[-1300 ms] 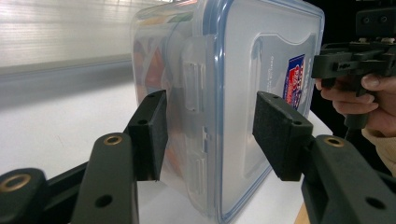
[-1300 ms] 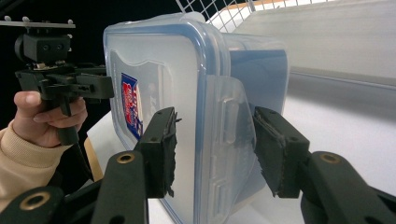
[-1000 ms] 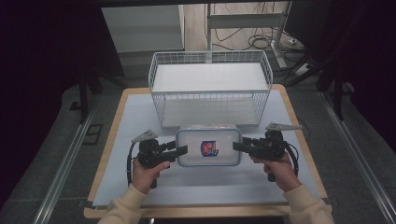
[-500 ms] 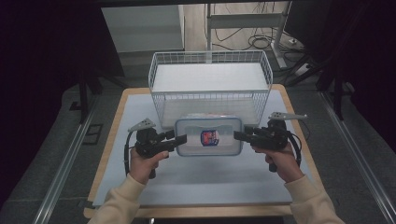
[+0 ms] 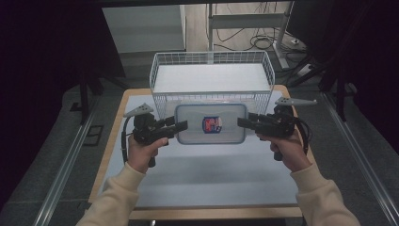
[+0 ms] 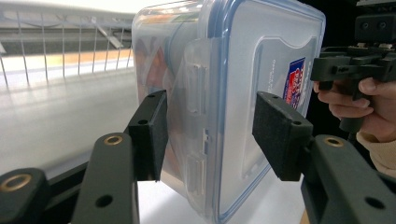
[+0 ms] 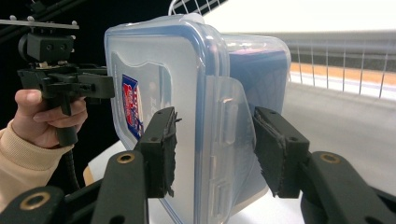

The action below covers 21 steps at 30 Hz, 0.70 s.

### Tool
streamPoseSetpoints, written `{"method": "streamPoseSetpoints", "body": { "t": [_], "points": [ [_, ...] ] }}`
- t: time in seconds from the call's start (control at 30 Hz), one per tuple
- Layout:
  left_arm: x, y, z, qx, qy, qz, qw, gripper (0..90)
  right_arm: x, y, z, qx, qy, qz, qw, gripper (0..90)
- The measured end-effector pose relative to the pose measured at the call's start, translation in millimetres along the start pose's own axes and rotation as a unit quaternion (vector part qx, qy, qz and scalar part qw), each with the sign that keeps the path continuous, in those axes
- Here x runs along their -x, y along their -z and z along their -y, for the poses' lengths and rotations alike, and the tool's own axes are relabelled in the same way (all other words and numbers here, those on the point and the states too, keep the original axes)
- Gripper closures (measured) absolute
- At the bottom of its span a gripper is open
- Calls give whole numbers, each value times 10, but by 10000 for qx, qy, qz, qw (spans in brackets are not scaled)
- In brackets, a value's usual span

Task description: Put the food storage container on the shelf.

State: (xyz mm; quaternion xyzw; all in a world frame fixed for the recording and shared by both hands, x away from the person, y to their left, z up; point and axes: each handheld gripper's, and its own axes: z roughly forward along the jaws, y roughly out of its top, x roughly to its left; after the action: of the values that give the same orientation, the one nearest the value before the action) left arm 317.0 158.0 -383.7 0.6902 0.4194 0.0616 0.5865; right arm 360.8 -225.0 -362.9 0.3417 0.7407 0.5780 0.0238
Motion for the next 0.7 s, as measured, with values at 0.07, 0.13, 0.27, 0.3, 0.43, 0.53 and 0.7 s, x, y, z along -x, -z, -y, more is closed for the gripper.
{"method": "streamPoseSetpoints", "body": {
  "t": [0.07, 0.13, 0.27, 0.3, 0.43, 0.53, 0.7],
  "points": [
    [24, 20, -111, 37, -81, -20, 10000, 472, -7, 9, -68, 38, 16, -13, 10000, 509],
    [32, 24, -143, 66, -107, -23, 9999, 472, -13, 18, -134, 66, 41, -24, 10000, 509],
    [67, 39, -285, 115, -169, -41, 9998, 472, -29, 40, -275, 127, 126, -12, 9998, 509],
    [73, 41, -311, 113, -196, -53, 9997, 472, -33, 44, -309, 126, 139, -12, 9998, 507],
    [76, 42, -391, 120, -231, -69, 9996, 472, -35, 49, -408, 144, 182, 2, 9997, 506],
    [57, 36, -480, 146, -247, -62, 9996, 472, -33, 42, -496, 166, 216, 26, 9996, 505],
    [24, 31, -631, 167, -314, -110, 9993, 471, 4, 0, -643, 194, 190, 9, 9996, 503]
  ]
}}
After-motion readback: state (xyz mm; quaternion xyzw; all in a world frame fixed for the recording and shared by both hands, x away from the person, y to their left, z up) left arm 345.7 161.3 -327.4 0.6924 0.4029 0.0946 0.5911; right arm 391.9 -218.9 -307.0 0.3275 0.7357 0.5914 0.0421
